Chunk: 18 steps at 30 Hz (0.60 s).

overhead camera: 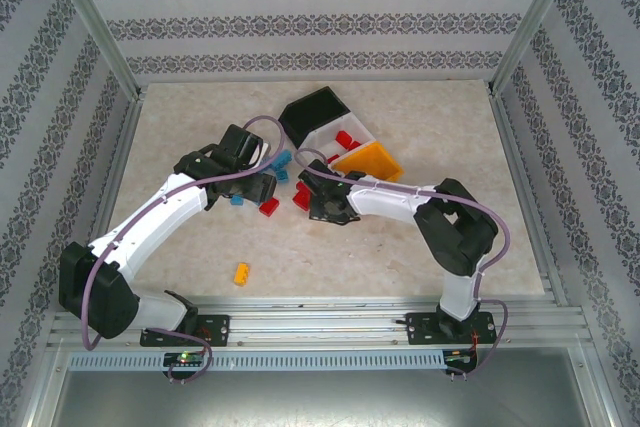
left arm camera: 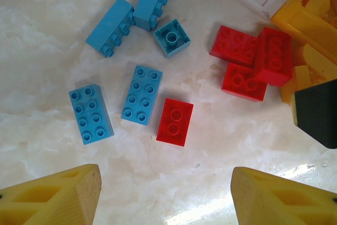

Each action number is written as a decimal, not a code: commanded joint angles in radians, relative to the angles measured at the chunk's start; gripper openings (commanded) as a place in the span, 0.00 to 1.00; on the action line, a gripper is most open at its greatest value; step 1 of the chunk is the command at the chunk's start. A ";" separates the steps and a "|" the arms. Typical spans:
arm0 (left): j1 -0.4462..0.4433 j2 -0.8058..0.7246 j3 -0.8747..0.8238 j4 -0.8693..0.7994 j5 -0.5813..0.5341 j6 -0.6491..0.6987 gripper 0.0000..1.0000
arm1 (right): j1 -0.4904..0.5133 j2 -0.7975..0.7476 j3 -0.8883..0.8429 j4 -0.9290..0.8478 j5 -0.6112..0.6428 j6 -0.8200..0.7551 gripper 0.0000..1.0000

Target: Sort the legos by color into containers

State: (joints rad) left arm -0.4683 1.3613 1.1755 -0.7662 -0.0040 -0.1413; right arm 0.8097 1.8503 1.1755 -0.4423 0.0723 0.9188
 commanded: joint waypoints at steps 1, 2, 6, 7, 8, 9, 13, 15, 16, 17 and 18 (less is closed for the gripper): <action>0.013 -0.030 0.008 -0.019 0.004 -0.009 0.67 | 0.028 -0.066 -0.029 -0.038 0.041 0.002 0.12; 0.012 -0.032 0.016 -0.036 0.004 -0.017 0.67 | 0.035 -0.089 -0.034 -0.042 0.046 -0.001 0.12; 0.013 -0.056 0.018 -0.119 0.001 -0.068 0.66 | 0.038 -0.187 -0.051 -0.049 0.061 -0.018 0.12; 0.013 -0.060 0.014 -0.152 0.002 -0.090 0.66 | 0.031 -0.210 -0.048 -0.059 0.068 -0.029 0.12; 0.011 -0.066 0.002 -0.175 0.007 -0.114 0.66 | 0.023 -0.229 -0.044 -0.071 0.074 -0.040 0.12; 0.007 -0.084 -0.023 -0.191 0.016 -0.141 0.66 | 0.011 -0.250 -0.039 -0.080 0.081 -0.054 0.12; -0.037 -0.161 -0.144 -0.211 0.032 -0.259 0.66 | -0.080 -0.300 -0.039 -0.098 0.089 -0.117 0.13; -0.074 -0.174 -0.187 -0.222 0.023 -0.308 0.66 | -0.143 -0.311 -0.052 -0.081 0.070 -0.145 0.13; -0.092 -0.173 -0.211 -0.224 0.025 -0.331 0.66 | -0.176 -0.311 -0.057 -0.071 0.055 -0.160 0.13; -0.102 -0.169 -0.229 -0.223 0.022 -0.349 0.66 | -0.203 -0.307 -0.056 -0.065 0.045 -0.174 0.13; -0.116 -0.164 -0.252 -0.225 0.016 -0.369 0.66 | -0.228 -0.299 -0.053 -0.060 0.033 -0.190 0.13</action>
State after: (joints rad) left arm -0.5541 1.1934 0.9672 -0.9310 0.0170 -0.4000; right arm 0.6342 1.5497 1.1339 -0.4969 0.1143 0.7994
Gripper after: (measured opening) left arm 0.662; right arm 0.139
